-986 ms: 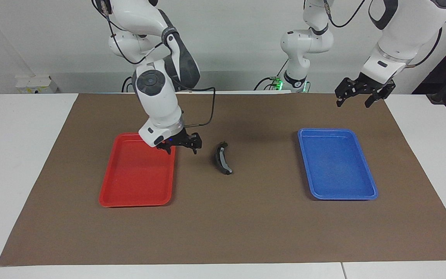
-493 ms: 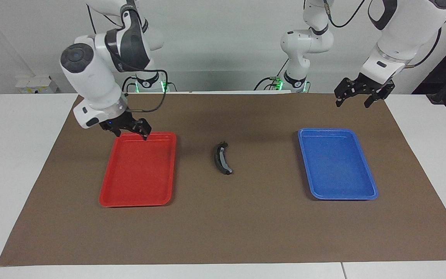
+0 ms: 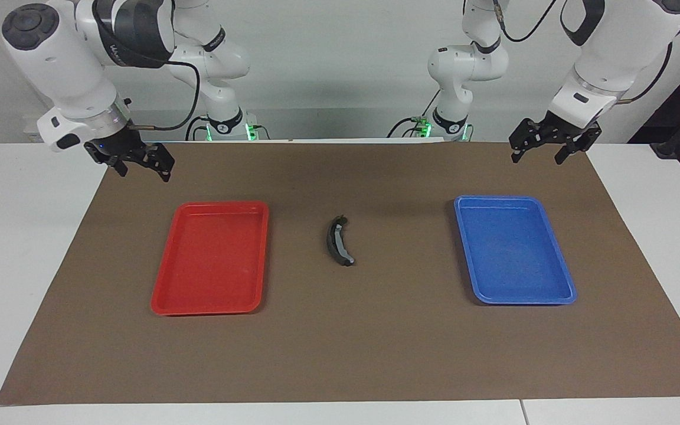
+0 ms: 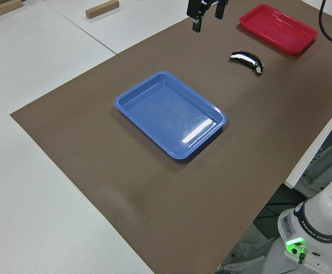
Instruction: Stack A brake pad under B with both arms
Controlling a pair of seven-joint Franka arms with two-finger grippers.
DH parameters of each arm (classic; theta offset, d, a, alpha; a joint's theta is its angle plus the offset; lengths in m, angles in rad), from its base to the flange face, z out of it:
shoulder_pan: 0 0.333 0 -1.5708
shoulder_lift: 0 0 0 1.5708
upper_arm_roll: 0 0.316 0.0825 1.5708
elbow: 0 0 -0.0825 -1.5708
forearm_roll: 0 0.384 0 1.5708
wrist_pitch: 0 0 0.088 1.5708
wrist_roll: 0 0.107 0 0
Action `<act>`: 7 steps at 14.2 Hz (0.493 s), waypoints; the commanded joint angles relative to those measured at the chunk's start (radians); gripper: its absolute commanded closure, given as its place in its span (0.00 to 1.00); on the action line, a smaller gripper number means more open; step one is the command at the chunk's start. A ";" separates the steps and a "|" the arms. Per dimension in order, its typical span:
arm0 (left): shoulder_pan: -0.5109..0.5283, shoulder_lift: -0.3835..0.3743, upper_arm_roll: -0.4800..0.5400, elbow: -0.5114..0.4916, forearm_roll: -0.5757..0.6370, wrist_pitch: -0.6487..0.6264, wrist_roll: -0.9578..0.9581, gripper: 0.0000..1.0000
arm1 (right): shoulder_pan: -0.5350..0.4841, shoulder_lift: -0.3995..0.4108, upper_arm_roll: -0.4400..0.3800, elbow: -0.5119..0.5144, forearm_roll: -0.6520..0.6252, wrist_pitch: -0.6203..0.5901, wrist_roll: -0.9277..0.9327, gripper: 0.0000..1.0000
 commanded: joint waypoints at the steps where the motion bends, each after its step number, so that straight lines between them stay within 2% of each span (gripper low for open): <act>1: 0.004 -0.009 -0.003 -0.017 -0.013 0.011 -0.005 0.00 | -0.023 -0.022 0.012 -0.024 -0.016 0.004 -0.060 0.00; 7: 0.004 -0.009 -0.003 -0.017 -0.013 0.011 -0.005 0.00 | -0.031 -0.062 0.005 -0.080 -0.014 0.009 -0.069 0.00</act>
